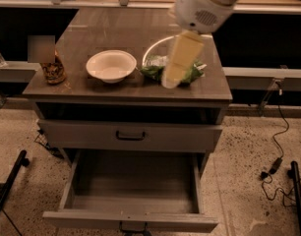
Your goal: Place orange can into middle drawer
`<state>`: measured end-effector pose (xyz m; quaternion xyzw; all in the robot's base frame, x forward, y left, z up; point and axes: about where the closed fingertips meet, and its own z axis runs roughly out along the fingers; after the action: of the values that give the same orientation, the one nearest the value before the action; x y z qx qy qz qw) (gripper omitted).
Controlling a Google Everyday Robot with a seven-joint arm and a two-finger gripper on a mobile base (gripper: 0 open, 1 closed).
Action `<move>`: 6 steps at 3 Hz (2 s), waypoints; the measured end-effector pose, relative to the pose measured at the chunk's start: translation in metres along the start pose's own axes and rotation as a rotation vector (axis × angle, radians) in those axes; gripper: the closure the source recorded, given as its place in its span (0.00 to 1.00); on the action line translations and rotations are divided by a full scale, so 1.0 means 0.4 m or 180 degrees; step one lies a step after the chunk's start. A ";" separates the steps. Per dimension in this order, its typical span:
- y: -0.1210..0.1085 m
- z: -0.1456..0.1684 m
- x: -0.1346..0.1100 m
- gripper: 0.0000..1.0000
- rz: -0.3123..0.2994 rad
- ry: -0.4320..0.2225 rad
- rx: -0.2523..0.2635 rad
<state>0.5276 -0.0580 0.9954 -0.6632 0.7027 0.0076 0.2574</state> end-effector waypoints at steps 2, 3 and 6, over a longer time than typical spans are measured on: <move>-0.010 0.158 -0.250 0.00 0.0398 -0.0734 0.0020; -0.038 0.211 -0.352 0.00 0.0486 -0.1198 0.0122; -0.106 0.375 -0.445 0.00 0.0343 -0.1319 0.0059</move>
Offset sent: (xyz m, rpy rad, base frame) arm 0.0612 0.1889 -0.0281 0.5133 -0.0577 -0.1665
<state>0.6177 0.1548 0.9456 -0.6065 0.6692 0.1511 0.4017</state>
